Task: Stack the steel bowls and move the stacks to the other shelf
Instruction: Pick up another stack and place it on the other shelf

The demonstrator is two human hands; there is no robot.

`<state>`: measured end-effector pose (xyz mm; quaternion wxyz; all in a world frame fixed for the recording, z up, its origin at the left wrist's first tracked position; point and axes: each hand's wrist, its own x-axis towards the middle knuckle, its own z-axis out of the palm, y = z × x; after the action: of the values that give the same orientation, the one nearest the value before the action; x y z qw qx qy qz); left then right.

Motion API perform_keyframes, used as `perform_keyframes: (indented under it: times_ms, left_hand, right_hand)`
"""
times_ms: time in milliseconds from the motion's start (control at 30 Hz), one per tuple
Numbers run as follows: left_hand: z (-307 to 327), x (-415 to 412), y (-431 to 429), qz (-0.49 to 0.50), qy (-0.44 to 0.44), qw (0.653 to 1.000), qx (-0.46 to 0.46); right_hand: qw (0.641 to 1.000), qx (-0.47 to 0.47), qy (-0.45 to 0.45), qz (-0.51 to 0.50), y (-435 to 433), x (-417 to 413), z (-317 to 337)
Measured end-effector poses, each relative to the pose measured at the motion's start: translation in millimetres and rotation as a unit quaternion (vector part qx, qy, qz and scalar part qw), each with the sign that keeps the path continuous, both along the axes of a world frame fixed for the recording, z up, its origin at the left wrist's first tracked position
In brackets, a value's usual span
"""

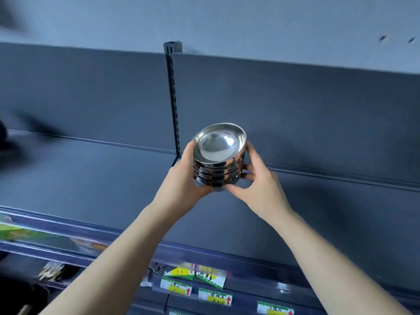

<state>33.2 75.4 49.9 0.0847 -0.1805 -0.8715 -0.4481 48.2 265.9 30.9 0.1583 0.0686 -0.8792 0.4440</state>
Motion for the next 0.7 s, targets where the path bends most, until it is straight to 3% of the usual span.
perform_keyframes:
  times_ms: [433, 700]
  left_hand:
    - [-3, -29, -161, 0.199, 0.012, 0.980, 0.002]
    - [-13, -53, -253, 0.276, -0.009, 0.961, -0.010]
  right_hand:
    - [0.978, 0.003, 0.015, 0.210, -169, -99, 6]
    - [0.963, 0.003, 0.018, 0.269, -269, -148, -6]
